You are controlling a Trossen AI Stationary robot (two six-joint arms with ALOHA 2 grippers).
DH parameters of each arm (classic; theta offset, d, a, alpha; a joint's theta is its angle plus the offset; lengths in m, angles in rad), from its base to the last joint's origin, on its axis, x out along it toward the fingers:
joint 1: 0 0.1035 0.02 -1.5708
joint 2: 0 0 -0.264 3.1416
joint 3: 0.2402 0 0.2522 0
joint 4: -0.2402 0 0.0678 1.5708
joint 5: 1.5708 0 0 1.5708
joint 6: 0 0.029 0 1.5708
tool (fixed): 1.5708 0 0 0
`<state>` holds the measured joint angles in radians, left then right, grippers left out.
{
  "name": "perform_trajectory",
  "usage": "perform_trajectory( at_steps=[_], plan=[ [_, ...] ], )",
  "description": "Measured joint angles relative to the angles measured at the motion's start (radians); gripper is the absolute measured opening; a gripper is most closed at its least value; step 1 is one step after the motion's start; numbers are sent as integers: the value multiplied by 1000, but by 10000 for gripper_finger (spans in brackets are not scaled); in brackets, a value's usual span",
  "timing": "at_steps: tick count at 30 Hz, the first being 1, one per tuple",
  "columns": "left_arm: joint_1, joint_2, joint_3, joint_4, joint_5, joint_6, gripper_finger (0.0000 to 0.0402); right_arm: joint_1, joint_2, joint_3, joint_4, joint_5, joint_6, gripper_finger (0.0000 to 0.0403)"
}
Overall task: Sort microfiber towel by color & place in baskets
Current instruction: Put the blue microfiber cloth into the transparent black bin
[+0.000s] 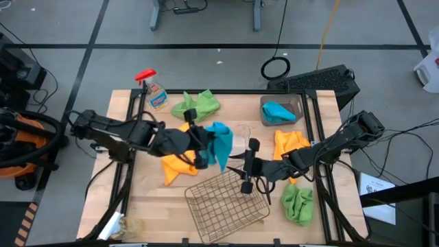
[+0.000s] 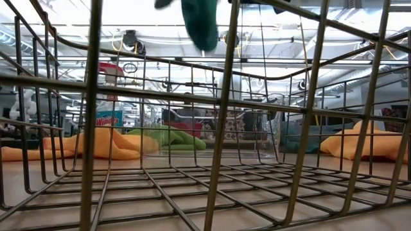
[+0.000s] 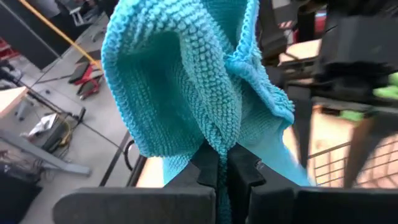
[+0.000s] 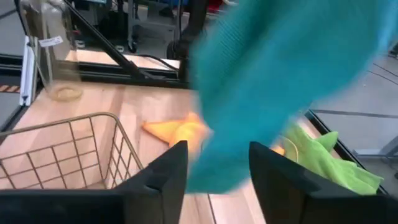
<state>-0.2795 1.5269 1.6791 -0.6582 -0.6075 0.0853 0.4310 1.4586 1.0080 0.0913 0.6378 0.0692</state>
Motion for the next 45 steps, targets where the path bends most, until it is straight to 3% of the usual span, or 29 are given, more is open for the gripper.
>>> perform_trajectory(
  at_steps=[10, 18, 29, 33, 39, 45],
  plan=[
    [96, 50, -2, 125, 232, 0, 8, -5, 0, 0, 3, 185, -29, 194],
    [103, 55, -2, 200, 254, 0, 8, -4, 0, 0, 39, 439, -4, 202],
    [103, 110, -2, 258, 415, -1, 8, 41, 0, 0, 233, 436, -175, 300],
    [101, 122, -1, 324, 463, 1, 8, 34, 0, 0, 245, 283, -227, 310],
    [101, 126, -1, 342, 514, 3, 8, 33, 0, 0, 250, 258, -214, 251],
    [101, 126, -1, 325, 562, 1, 8, 33, 0, 0, 280, 253, -246, 132]
  ],
)
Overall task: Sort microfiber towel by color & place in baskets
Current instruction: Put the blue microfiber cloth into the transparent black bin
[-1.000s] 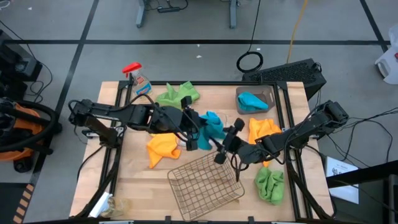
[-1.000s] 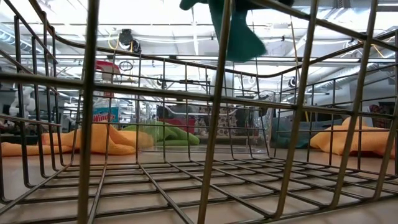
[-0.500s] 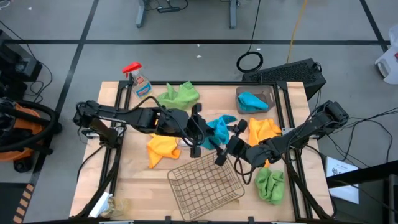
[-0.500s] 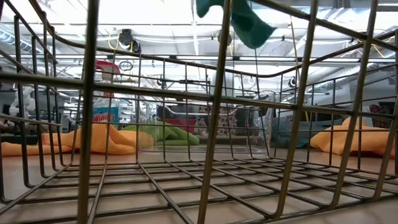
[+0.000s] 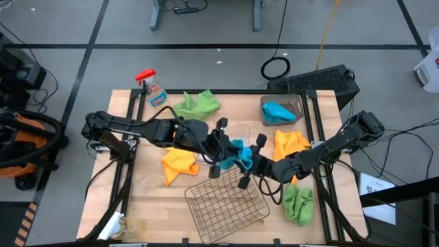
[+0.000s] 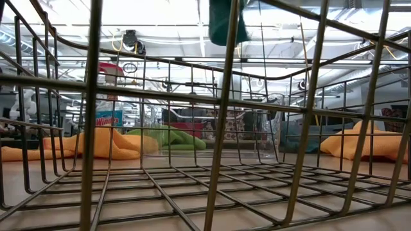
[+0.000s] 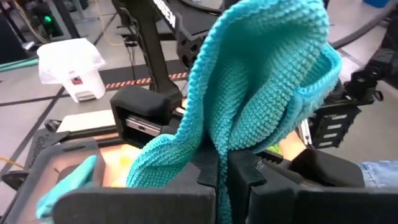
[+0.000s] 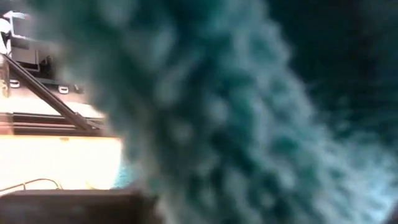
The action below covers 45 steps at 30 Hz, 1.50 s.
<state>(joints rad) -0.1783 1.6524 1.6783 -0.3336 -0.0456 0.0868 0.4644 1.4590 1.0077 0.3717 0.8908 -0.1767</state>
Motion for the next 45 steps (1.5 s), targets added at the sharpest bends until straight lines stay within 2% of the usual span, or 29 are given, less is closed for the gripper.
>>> perform_trajectory(
  at_steps=[5, 7, 12, 17, 23, 27, 33, 38, 41, 45],
  plan=[
    [0, 0, 0, -40, -6, 0, 8, 0, 0, 0, -4, -2, -20, 26],
    [0, 0, 0, -53, -29, -1, 9, 0, 0, 0, -15, 6, -26, 11],
    [0, 0, 0, -103, -115, -2, 41, 8, 0, 0, -60, 58, -27, 11],
    [0, 0, 0, -182, -234, -26, 118, 15, -18, 0, -129, 62, -26, 5],
    [-6, -2, 0, -306, -365, -50, 218, 25, -82, 0, -293, 145, 4, 3],
    [-7, -2, 0, -435, -416, -100, 256, 28, -162, 0, -447, 166, 56, 2],
    [-7, -2, 0, -637, -554, -220, 265, 6, -296, 0, -627, 262, 49, 1],
    [-7, -2, 0, -794, -623, -349, 266, -81, -412, 0, -728, 268, 36, 1],
    [-12, -2, 0, -833, -672, -395, 264, -156, -465, 0, -796, 264, 53, 0],
    [-23, -3, -58, -802, -722, -391, 255, -269, -504, 0, -938, 250, 131, 0]
  ],
)
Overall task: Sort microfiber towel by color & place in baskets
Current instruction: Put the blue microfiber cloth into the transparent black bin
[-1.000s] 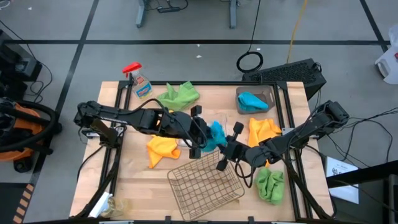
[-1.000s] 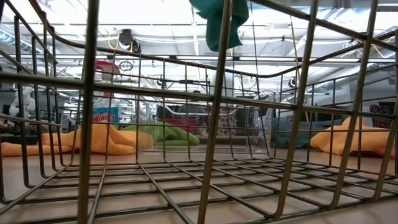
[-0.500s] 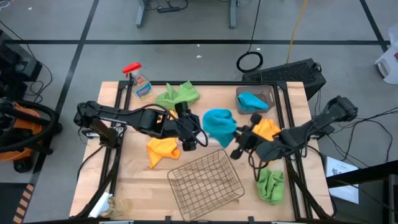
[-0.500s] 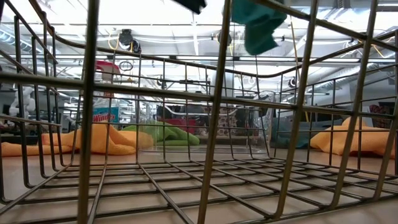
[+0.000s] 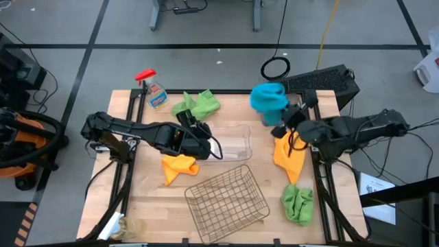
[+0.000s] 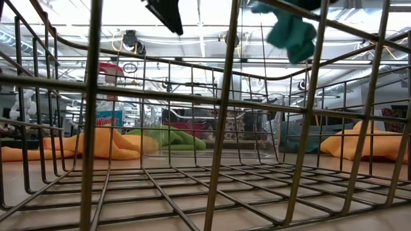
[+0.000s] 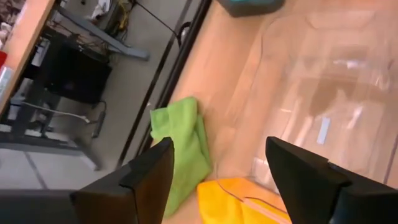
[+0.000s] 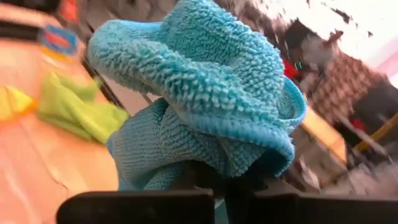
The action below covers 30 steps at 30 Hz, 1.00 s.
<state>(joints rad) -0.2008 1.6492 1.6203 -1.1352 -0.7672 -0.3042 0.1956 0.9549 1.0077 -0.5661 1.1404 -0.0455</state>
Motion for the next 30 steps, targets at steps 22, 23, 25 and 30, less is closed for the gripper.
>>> perform_trajectory(
  at_steps=[22, 23, 25, 30],
  plan=[
    [-18, -99, -453, 593, 7, 65, 179, -582, 109, 0, -303, -562, -91, 0],
    [-18, -108, -463, 600, 8, 65, 176, -607, 121, 0, -301, -584, -79, 0],
    [-18, -117, -471, 576, 7, 58, 171, -656, 143, 1, -301, -637, -64, 0],
    [-18, -116, -470, 584, 7, 51, 166, -745, 197, 1, -306, -739, -72, 0]
  ],
)
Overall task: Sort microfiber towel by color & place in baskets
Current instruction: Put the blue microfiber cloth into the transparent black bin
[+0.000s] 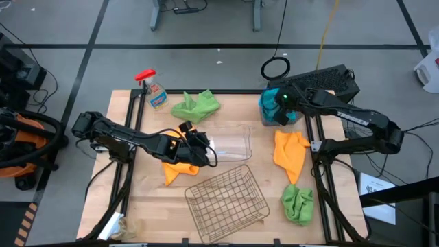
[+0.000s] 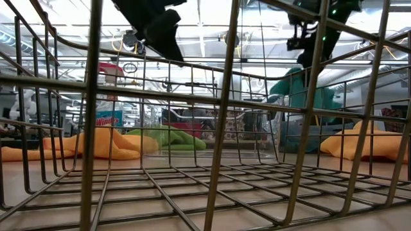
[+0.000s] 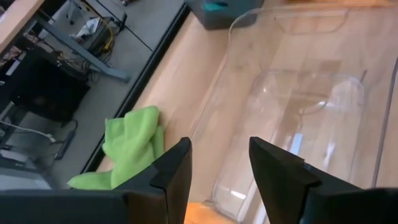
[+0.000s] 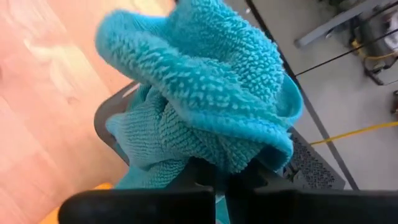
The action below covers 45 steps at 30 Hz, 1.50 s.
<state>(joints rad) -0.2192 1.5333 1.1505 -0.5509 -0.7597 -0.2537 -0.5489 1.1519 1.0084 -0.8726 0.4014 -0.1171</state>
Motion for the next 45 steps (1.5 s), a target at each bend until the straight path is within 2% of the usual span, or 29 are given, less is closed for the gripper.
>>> perform_trajectory(
  at_steps=[9, 18, 25, 29, 45],
  plan=[
    [-2, 1, 1, -18, 0, -30, 166, -119, 92, -1, 14, -96, -10, 0],
    [-31, 1, 1, -28, 0, -53, 166, -183, 144, -95, 76, -96, -42, 4],
    [-32, 1, 1, -31, 0, -55, 166, -198, 149, -182, 192, -99, -52, 5],
    [-32, 1, 1, -31, 0, -55, 166, -211, 150, -207, 237, -161, -51, 6],
    [-44, 2, 1, -38, 0, -82, 166, -276, 159, -208, 198, -228, 66, 6]
  ],
)
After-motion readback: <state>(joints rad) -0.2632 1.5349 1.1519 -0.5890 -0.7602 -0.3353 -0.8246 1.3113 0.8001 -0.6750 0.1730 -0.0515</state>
